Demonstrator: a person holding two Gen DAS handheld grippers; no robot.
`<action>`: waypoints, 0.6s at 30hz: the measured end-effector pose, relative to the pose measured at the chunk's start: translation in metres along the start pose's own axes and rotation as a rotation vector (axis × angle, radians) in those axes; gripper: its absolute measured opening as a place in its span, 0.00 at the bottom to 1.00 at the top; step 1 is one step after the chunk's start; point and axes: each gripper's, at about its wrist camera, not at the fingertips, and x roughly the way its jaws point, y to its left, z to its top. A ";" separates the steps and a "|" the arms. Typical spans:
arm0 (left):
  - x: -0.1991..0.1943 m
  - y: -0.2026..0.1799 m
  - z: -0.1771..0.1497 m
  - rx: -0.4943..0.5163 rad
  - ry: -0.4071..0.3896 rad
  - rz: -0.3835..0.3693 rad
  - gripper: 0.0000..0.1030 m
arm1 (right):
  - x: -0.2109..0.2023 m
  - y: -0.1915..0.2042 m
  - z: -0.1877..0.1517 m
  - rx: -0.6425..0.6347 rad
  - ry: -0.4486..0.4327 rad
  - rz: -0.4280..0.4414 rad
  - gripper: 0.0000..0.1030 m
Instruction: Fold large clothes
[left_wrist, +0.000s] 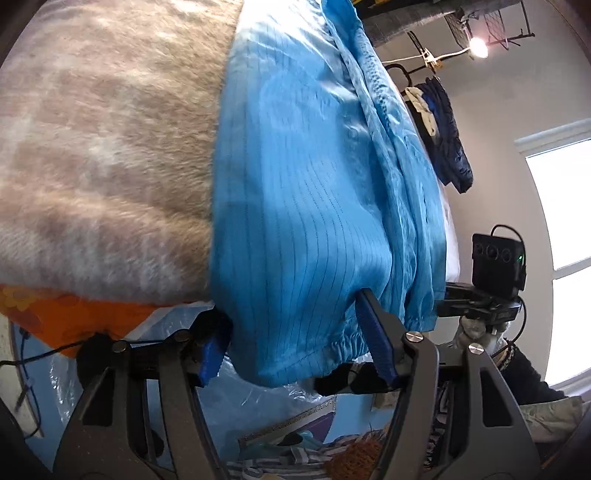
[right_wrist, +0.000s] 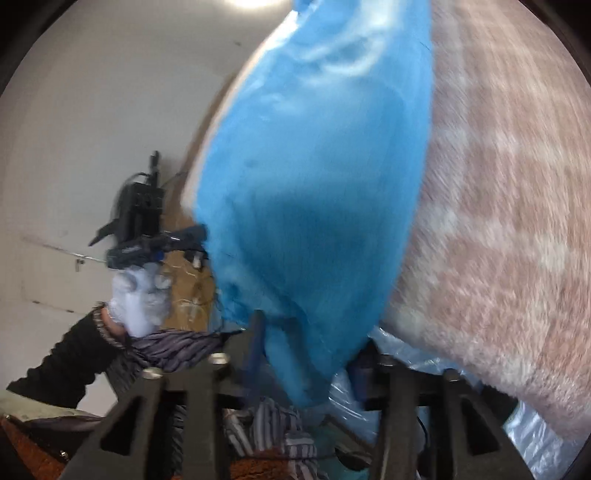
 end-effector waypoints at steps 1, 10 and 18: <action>0.004 0.001 0.000 -0.009 0.007 -0.007 0.64 | 0.000 -0.001 0.002 -0.003 -0.005 0.021 0.47; 0.014 -0.029 -0.016 0.079 0.108 0.000 0.17 | 0.025 -0.004 0.002 -0.006 0.060 0.017 0.05; -0.020 -0.064 -0.019 0.098 0.030 -0.114 0.07 | 0.004 0.017 -0.004 -0.080 0.005 0.092 0.04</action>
